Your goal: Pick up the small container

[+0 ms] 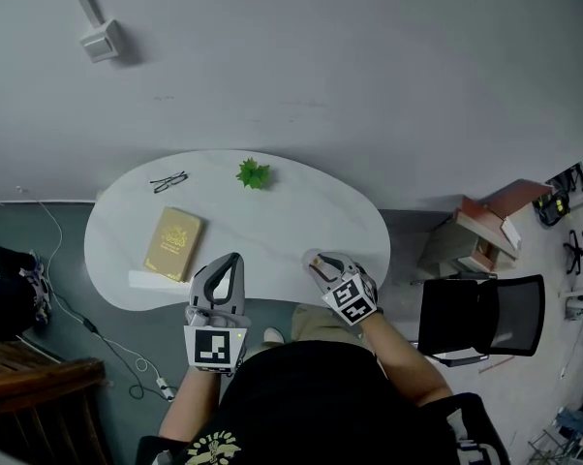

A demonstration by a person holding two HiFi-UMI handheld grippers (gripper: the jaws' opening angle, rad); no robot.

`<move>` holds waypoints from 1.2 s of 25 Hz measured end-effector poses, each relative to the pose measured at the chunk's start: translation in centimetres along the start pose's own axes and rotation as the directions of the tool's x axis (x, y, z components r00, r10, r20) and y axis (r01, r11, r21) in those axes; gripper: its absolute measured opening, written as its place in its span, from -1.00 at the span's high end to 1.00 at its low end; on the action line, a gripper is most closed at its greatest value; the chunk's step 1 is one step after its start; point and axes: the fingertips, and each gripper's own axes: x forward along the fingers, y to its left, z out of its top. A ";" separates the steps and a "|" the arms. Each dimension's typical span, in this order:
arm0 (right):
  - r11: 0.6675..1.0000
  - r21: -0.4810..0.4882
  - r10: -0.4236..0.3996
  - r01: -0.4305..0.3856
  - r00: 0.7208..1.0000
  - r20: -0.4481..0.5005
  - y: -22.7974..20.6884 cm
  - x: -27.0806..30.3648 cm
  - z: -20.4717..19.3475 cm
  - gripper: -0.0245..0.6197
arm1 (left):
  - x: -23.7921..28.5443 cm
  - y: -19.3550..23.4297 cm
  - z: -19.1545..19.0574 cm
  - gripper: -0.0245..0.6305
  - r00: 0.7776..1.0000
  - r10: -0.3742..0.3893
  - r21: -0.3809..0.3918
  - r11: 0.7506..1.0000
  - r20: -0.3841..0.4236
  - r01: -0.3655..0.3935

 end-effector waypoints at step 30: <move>0.998 0.014 -0.057 0.055 0.974 0.220 -1.3 -12.0 14.8 0.50 | -1.7 0.7 1.7 0.91 0.999 -0.019 0.041 0.999 0.041 0.017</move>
